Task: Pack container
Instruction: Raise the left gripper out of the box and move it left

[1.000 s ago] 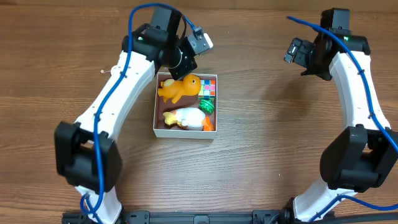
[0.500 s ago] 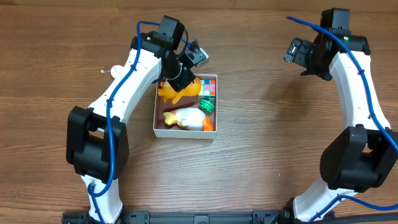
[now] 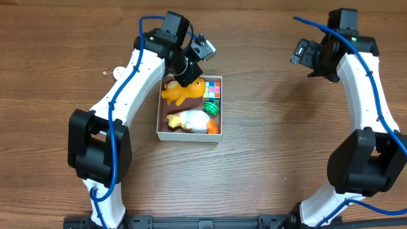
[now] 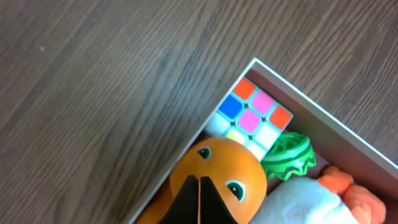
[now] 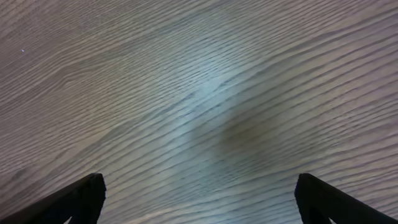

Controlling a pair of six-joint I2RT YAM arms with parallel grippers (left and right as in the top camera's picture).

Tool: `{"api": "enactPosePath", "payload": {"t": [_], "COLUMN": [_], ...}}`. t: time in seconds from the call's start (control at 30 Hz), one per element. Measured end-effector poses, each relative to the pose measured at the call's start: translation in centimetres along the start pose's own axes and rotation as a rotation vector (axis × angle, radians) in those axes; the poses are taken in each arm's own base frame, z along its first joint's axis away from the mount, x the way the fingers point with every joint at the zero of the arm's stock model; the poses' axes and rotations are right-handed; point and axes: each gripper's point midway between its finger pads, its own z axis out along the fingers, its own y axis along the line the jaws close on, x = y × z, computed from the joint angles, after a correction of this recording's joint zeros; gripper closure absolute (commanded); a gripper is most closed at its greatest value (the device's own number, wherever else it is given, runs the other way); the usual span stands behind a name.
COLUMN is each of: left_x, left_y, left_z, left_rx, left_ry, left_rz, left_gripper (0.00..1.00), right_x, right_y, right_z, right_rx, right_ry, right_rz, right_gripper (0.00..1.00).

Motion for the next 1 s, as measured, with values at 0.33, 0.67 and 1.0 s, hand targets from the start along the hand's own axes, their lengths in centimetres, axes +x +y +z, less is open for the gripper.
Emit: {"api": "enactPosePath", "payload": {"t": [0.33,0.67,1.0], "left_x": [2.5,4.3,2.0], "left_y": [-1.0,-1.6,-0.8], "left_z": [1.2,2.2,1.1], "left_rx": [0.039,0.062,0.032], "left_ry": [0.072,0.114,0.060], "left_rz": [-0.040,-0.063,-0.047], "left_gripper": [0.96,0.96,0.96], "right_x": [0.0,0.0,0.0], "right_y": [0.0,0.0,0.0], "right_z": [0.0,0.0,0.0], "right_rx": [0.000,0.000,0.000], "right_ry": [0.000,0.000,0.000], "right_rz": [0.000,0.000,0.000], "right_gripper": [0.00,0.00,0.00]}}
